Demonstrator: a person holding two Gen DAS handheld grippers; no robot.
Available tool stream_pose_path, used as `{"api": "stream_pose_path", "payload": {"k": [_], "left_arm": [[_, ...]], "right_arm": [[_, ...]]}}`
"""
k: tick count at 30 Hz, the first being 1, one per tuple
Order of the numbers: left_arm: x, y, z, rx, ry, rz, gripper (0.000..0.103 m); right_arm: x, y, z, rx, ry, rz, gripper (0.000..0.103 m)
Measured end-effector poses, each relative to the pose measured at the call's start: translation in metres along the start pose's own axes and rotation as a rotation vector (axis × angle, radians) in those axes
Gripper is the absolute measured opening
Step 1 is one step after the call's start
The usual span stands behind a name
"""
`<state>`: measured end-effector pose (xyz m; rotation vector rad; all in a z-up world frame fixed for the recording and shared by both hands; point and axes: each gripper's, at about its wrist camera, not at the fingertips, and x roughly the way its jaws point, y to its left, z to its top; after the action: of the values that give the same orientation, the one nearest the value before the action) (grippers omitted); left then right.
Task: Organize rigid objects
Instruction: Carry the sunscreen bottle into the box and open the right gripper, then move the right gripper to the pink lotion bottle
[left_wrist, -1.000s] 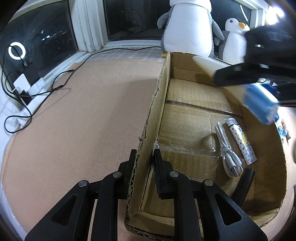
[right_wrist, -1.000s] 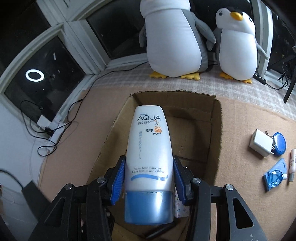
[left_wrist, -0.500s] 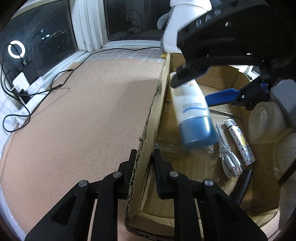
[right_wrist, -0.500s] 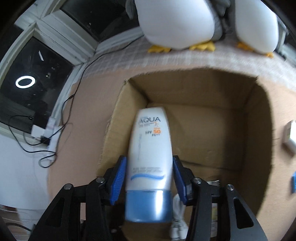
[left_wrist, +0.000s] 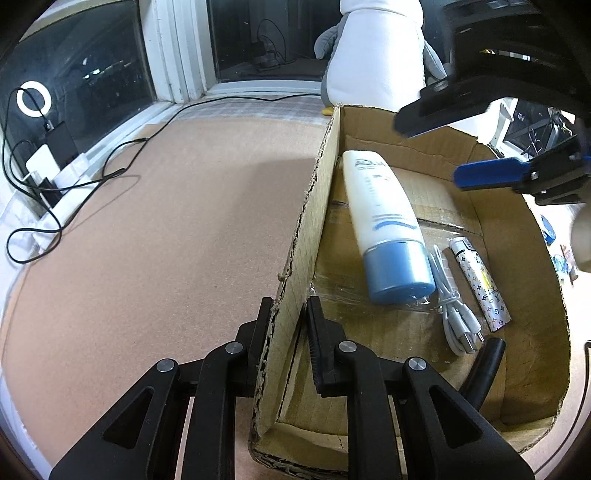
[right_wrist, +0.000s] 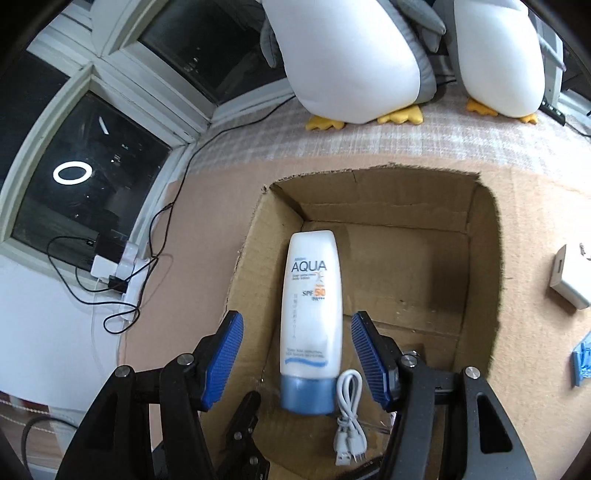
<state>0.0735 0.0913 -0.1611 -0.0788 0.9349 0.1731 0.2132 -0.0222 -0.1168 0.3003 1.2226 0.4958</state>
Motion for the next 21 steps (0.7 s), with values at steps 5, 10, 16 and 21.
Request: {"api": "stream_pose_path", "payload": {"k": [5, 10, 16, 21], "left_arm": [[0.001, 0.000, 0.001, 0.004, 0.003, 0.007, 0.016], [0.001, 0.000, 0.001, 0.005, 0.004, 0.011, 0.016], [0.001, -0.001, 0.001, 0.012, 0.003, 0.020, 0.016], [0.000, -0.003, 0.000, 0.020, 0.003, 0.028, 0.016]], "right_arm": [[-0.031, -0.002, -0.007, -0.031, -0.052, 0.017, 0.057], [-0.072, -0.016, -0.016, -0.045, -0.119, 0.032, 0.057], [-0.129, -0.057, -0.028, -0.032, -0.235, -0.004, 0.057], [-0.166, -0.096, -0.038, -0.007, -0.304, -0.067, 0.057]]}}
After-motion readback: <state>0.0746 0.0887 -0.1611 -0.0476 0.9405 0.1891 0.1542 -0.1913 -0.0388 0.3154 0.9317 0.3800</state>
